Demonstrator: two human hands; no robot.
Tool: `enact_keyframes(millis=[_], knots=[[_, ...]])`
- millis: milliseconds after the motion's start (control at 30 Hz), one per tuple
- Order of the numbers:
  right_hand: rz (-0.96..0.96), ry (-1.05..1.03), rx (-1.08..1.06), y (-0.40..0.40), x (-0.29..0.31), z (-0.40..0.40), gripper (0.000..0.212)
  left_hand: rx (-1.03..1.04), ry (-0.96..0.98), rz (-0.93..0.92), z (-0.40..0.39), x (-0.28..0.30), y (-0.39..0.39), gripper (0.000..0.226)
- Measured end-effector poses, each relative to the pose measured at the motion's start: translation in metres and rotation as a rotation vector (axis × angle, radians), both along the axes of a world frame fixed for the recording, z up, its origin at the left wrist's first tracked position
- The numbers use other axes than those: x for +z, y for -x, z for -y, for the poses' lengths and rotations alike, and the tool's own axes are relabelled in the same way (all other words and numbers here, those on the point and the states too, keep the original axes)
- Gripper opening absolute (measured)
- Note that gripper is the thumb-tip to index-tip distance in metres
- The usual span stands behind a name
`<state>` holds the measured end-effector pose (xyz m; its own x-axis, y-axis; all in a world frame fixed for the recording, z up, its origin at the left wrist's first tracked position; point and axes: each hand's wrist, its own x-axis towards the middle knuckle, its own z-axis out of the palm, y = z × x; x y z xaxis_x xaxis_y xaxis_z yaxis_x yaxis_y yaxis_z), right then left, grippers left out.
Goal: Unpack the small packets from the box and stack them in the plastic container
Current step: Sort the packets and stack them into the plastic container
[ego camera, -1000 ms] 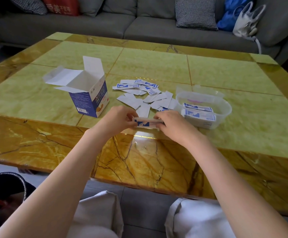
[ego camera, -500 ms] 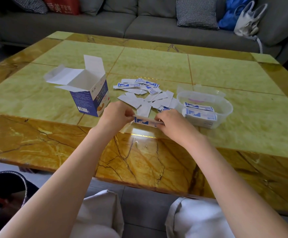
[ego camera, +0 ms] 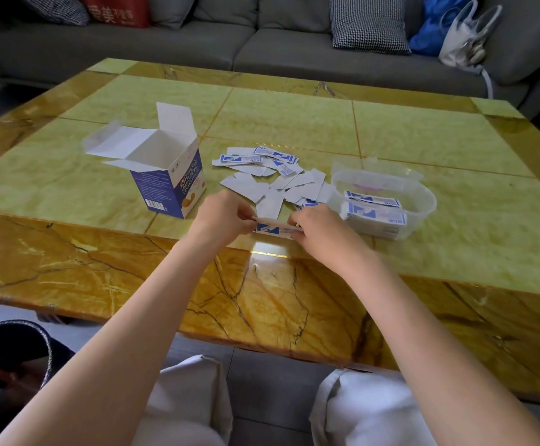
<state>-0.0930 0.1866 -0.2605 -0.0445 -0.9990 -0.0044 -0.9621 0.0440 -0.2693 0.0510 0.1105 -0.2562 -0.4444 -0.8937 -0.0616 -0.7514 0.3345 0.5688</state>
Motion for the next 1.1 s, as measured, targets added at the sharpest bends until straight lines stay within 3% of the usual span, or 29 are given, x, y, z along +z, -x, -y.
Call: enact_keyframes(millis=[133, 267, 467, 567, 700, 833, 1100], knots=[[0.129, 0.106, -0.042, 0.008, 0.012, 0.002, 0.016, 0.099, -0.036, -0.203, 0.006, 0.010, -0.003, 0.015], [0.341, 0.424, -0.212, 0.032, 0.034, -0.001, 0.019, 0.180, -0.070, -0.498, 0.001, 0.025, 0.018, 0.009], [0.521, 0.638, -0.511, 0.084, 0.036, -0.008, 0.010, 0.145, 0.005, -0.564, -0.012, 0.030, 0.080, 0.015], [0.478, 0.682, -0.602, 0.102, 0.034, -0.012, 0.014, 0.127, 0.073, -0.510, -0.014, 0.026, 0.103, 0.013], [0.281, 0.588, -0.635, 0.116, 0.027, -0.016, 0.004, 0.079, 0.188, -0.393, -0.019, 0.023, 0.126, 0.009], [0.150, 0.405, -0.574, 0.123, 0.017, -0.015, 0.019, 0.023, 0.334, -0.151, -0.016, 0.020, 0.139, 0.011], [-0.075, 0.184, -0.526, 0.120, 0.020, -0.019, 0.041, -0.074, 0.426, 0.184, -0.013, 0.012, 0.150, 0.027]])
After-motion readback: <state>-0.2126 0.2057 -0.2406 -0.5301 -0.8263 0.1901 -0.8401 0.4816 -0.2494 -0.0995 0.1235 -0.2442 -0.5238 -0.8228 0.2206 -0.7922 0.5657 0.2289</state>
